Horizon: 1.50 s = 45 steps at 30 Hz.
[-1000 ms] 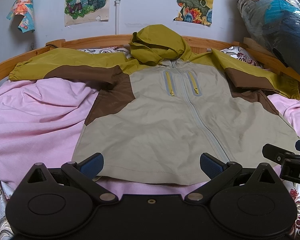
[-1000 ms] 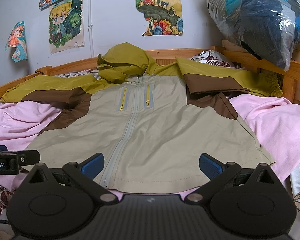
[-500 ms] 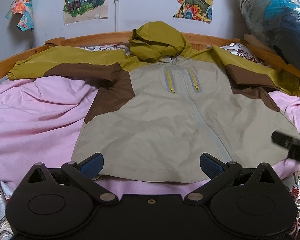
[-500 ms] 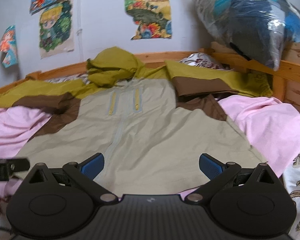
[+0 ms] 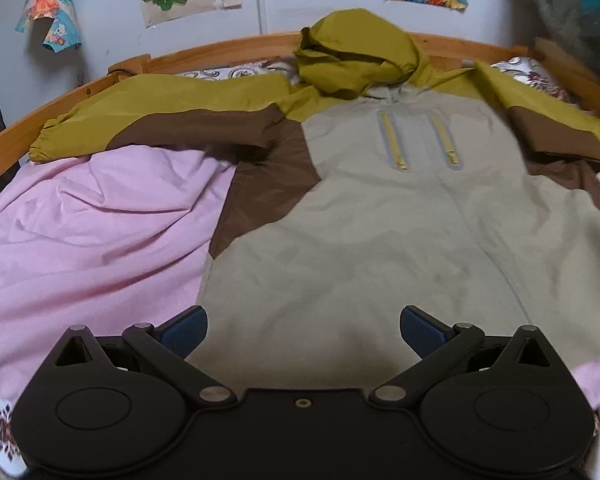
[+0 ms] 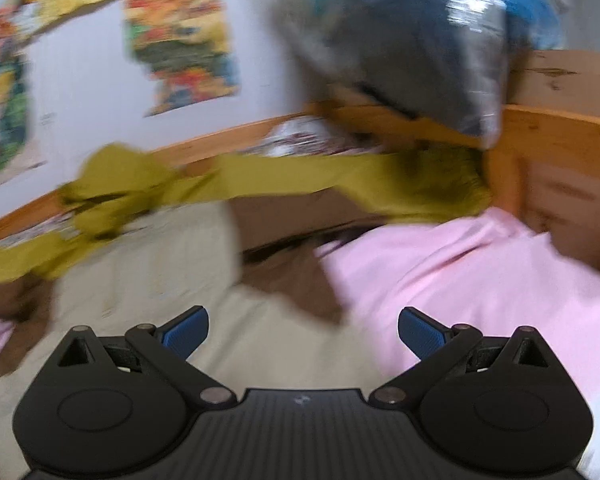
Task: Fold large clothes
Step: 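Reach the right gripper to the olive sleeve cuff and grasp it, then fold the held sleeve across the jacket body with the right gripper, release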
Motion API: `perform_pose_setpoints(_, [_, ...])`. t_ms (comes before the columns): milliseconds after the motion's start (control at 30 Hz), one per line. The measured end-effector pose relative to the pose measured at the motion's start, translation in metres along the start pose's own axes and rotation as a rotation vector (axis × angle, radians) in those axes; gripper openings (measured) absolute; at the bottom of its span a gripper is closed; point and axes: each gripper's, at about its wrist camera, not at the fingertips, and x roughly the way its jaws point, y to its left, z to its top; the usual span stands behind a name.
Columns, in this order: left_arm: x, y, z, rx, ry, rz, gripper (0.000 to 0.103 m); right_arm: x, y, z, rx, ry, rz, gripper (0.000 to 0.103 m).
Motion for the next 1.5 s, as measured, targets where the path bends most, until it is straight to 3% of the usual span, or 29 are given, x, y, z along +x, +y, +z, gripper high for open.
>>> perform_pose_setpoints(167, [0.030, -0.003, 0.011, -0.018, 0.014, 0.003, 0.102, 0.057, -0.039, 0.031, 0.066, -0.109, -0.183, 0.103])
perform_pose_setpoints(300, [0.049, -0.004, 0.017, -0.053, 0.047, -0.032, 0.102, 0.089, -0.060, 0.050, 0.058, -0.162, -0.261, 0.097])
perform_pose_setpoints(433, [0.062, -0.006, 0.018, -0.020, 0.045, -0.032, 0.102, 0.114, -0.064, 0.058, 0.014, -0.154, -0.297, 0.081])
perform_pose_setpoints(633, [0.083, 0.000, 0.027, -0.055, 0.067, -0.026, 0.102, 0.142, -0.052, 0.064, -0.089, -0.137, -0.382, 0.071])
perform_pose_setpoints(800, [0.083, 0.005, 0.028, -0.061, 0.062, -0.022, 0.102, 0.162, -0.049, 0.070, -0.092, -0.119, -0.469, 0.060])
perform_pose_setpoints(900, [0.079, 0.008, 0.027, -0.058, 0.058, -0.013, 0.102, 0.175, -0.055, 0.074, -0.051, -0.104, -0.488, 0.049])
perform_pose_setpoints(967, [0.077, 0.009, 0.027, -0.060, 0.056, -0.009, 0.102, 0.179, -0.060, 0.075, -0.026, -0.092, -0.497, 0.033])
perform_pose_setpoints(1000, [0.076, 0.010, 0.027, -0.063, 0.054, -0.007, 0.102, 0.178, -0.060, 0.074, -0.023, -0.096, -0.503, 0.016])
perform_pose_setpoints(1100, [0.071, 0.013, 0.030, -0.082, 0.023, 0.001, 0.102, 0.167, -0.047, 0.070, -0.077, -0.139, -0.455, 0.006])
perform_pose_setpoints(1200, [0.062, 0.019, 0.035, -0.114, -0.029, 0.024, 0.102, 0.148, -0.021, 0.063, -0.164, -0.166, -0.388, 0.005])
perform_pose_setpoints(1367, [0.056, 0.038, 0.051, -0.185, -0.101, 0.044, 0.102, 0.108, 0.053, 0.050, -0.379, -0.276, -0.202, 0.005])
perform_pose_setpoints(1500, [0.053, 0.064, 0.068, -0.259, -0.150, 0.054, 0.102, 0.082, 0.116, 0.062, -0.466, -0.408, -0.031, 0.005])
